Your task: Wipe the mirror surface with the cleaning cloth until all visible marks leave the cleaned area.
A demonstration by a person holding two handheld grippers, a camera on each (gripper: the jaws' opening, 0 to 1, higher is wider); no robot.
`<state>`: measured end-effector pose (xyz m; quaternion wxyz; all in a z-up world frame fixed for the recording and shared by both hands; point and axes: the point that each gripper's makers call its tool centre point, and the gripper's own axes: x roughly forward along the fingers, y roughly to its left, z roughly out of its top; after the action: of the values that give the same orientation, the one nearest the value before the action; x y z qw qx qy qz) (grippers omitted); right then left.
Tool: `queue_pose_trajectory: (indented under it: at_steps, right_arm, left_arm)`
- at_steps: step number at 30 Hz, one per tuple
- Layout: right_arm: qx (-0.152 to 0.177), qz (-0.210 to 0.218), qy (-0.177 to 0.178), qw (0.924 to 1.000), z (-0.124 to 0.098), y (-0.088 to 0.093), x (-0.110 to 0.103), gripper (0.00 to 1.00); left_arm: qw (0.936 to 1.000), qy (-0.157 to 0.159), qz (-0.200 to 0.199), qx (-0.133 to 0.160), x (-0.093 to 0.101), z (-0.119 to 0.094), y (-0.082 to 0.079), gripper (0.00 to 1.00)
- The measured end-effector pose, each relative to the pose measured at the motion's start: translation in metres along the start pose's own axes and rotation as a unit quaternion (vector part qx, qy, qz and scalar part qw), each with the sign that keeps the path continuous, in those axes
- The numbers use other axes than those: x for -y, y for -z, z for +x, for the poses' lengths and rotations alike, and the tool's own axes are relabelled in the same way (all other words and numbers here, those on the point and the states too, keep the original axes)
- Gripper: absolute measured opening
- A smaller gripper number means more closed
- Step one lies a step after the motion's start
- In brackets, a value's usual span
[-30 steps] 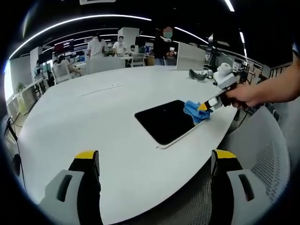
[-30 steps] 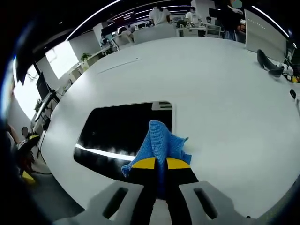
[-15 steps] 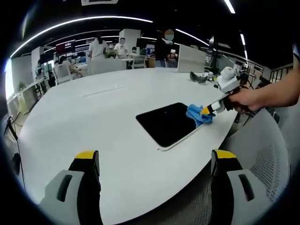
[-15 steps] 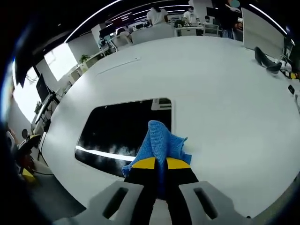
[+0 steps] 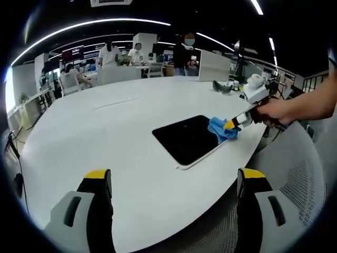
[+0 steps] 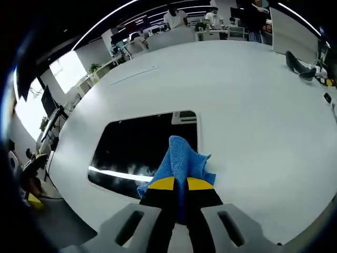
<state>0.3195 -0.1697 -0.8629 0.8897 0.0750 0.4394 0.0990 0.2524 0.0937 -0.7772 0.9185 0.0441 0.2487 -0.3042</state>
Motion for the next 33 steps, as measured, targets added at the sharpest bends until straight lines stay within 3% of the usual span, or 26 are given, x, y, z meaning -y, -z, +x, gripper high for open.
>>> queue_pose_trajectory:
  at_steps: [14, 33]
  right_arm:
    - [-0.013, -0.024, -0.011, 0.9996, 0.011, 0.003, -0.04, 0.01]
    - [-0.019, -0.027, -0.041, 0.9986, 0.029, 0.003, -0.101, 0.01]
  left_arm:
    - [1.0, -0.003, 0.0, 0.004, -0.001, -0.001, -0.002, 0.99]
    - [1.0, -0.001, -0.002, 0.006, -0.001, -0.002, -0.002, 0.99]
